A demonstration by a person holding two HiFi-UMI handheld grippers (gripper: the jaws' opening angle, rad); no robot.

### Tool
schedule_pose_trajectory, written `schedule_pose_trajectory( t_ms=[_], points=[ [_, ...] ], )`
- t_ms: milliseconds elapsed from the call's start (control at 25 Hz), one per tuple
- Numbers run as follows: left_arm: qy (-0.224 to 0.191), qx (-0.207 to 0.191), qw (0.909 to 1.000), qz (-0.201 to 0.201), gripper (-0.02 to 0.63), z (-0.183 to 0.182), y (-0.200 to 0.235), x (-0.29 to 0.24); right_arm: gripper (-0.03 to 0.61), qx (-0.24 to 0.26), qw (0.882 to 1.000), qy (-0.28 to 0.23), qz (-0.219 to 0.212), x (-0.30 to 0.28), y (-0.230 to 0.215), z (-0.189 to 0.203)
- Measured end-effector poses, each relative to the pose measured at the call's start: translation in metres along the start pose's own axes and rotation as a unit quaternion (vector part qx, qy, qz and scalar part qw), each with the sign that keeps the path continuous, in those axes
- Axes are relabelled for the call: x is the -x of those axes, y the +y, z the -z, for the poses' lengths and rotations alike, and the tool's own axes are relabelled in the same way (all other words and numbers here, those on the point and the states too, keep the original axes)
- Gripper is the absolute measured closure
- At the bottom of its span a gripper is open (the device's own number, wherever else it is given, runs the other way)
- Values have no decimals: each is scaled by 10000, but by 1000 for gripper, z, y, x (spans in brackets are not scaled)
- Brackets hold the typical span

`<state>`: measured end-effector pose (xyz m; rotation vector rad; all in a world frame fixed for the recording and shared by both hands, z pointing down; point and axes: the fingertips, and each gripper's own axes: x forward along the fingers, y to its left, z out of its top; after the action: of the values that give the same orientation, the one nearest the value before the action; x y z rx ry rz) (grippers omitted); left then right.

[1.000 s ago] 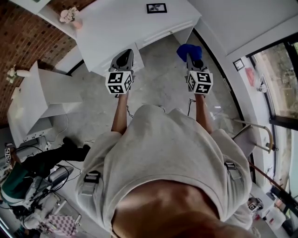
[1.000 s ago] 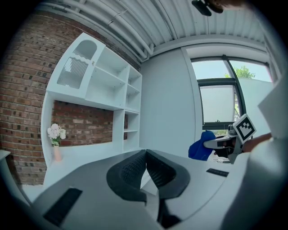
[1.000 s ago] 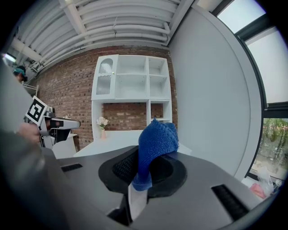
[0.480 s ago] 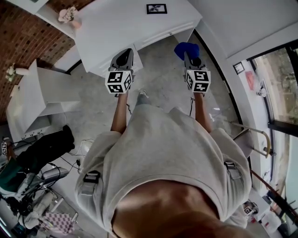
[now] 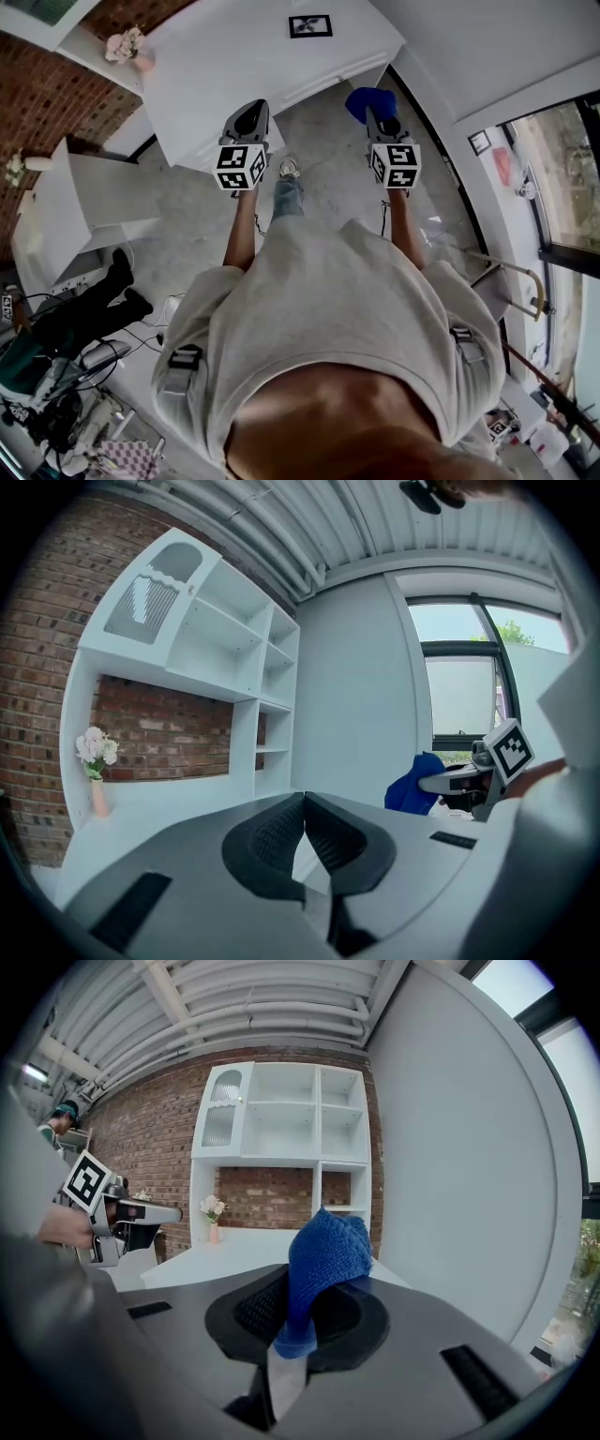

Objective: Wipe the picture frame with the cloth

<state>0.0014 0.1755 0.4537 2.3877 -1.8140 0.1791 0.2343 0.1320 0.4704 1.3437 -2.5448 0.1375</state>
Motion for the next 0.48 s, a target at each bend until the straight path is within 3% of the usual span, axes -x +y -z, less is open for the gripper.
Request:
schedule_pose_trajectory(
  t_ms=[480],
  points=[
    [50, 96, 9995, 285, 597, -20, 80, -105, 522, -40, 9996, 81, 259, -115, -26, -37]
  ],
)
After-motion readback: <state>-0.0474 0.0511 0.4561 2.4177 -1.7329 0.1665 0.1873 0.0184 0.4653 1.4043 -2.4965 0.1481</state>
